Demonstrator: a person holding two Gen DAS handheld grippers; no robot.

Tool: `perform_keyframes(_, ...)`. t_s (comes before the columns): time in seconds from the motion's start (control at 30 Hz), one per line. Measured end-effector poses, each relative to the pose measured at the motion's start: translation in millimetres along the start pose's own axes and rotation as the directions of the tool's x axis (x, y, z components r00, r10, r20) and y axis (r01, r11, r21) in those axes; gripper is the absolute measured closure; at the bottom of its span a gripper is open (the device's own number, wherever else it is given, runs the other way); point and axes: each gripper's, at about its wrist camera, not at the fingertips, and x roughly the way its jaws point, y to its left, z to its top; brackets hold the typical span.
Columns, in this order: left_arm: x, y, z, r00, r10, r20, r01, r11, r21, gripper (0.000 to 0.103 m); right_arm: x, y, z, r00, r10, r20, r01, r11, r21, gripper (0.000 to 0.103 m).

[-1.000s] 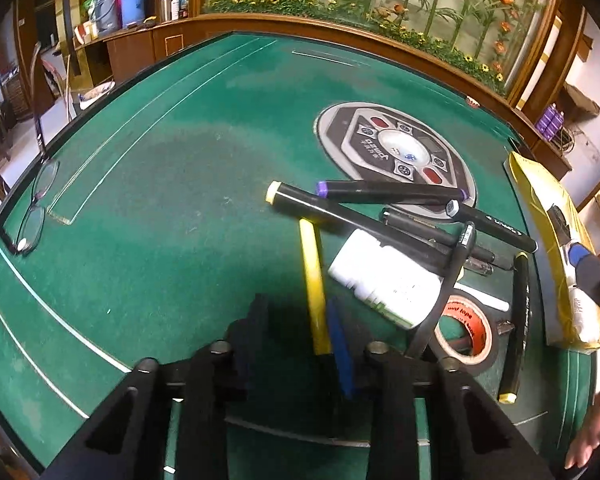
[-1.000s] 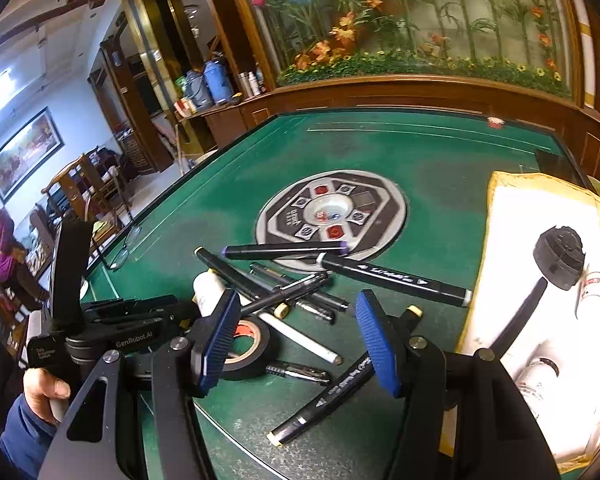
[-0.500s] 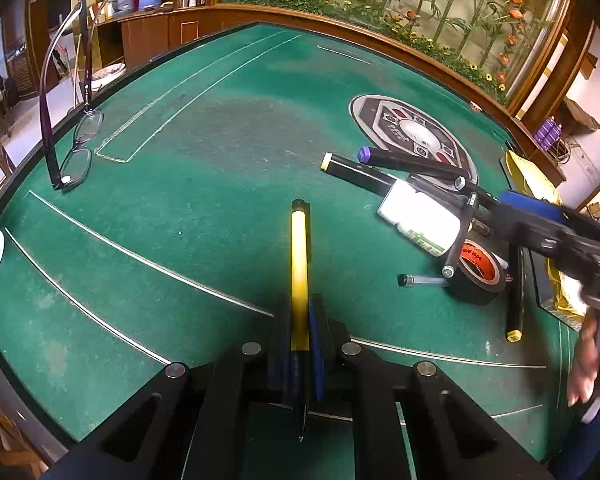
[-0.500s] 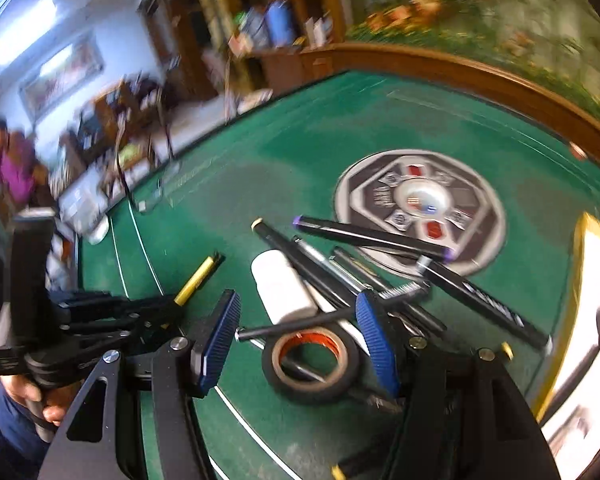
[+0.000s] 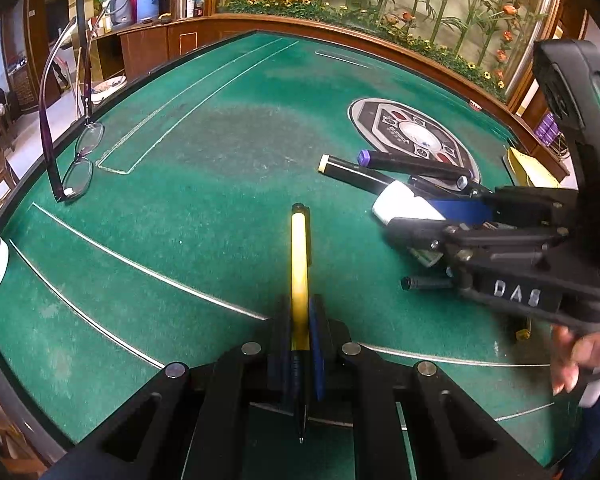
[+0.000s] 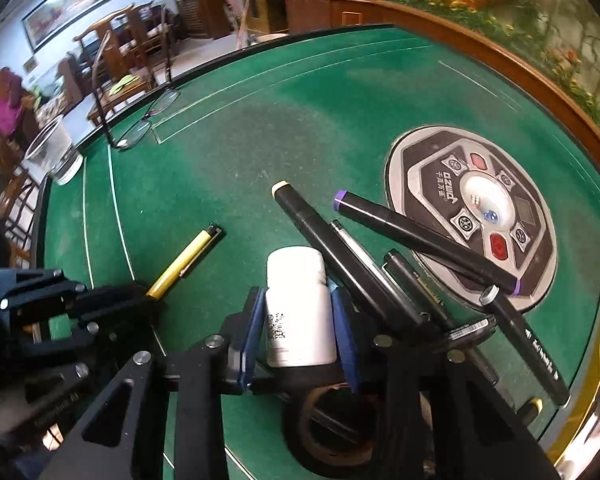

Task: Organize rigid objects
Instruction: 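Grasp a white bottle with the right tool while the left tool lifts the yellow pen, then carry the white bottle into the tray and open the right tool while the left tool carries the pen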

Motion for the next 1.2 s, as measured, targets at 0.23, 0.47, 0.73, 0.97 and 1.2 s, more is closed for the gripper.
perform_keyframes(0.23, -8.2, 3.2, -4.8, 0.997, -0.061, 0.05, 0.062, 0.998, -0.017, 0.094, -44.2, -12.1, -23.4, 0.967, 0.166, 0.194, -0.196, 0.97, 0.145, 0.07)
perform_keyframes(0.47, -23.2, -13.0, -2.8, 0.993, -0.09, 0.081, 0.09, 0.996, 0.007, 0.094, -87.9, -32.3, -58.5, 0.923, 0.207, 0.324, -0.275, 0.944, 0.181, 0.07)
perform_keyframes(0.73, -35.4, -53.1, 2.3, 0.986, -0.146, 0.08, 0.139, 0.987, 0.083, 0.095, -110.0, -77.1, -90.0, 0.913, 0.154, 0.378, -0.274, 0.918, 0.288, 0.07)
perform_keyframes(0.97, -39.1, -114.4, 13.4, 0.973, -0.226, 0.045, 0.214, 0.96, 0.18, 0.095, -147.4, -136.3, -125.6, 0.893, 0.027, 0.45, -0.228, 0.888, 0.398, 0.07)
perform_keyframes(1.2, -36.6, -184.7, 31.1, 0.952, -0.307, -0.01, 0.299, 0.919, 0.256, 0.095, -161.0, -206.1, -169.0, 0.891, -0.134, 0.434, -0.184, 0.767, 0.615, 0.07)
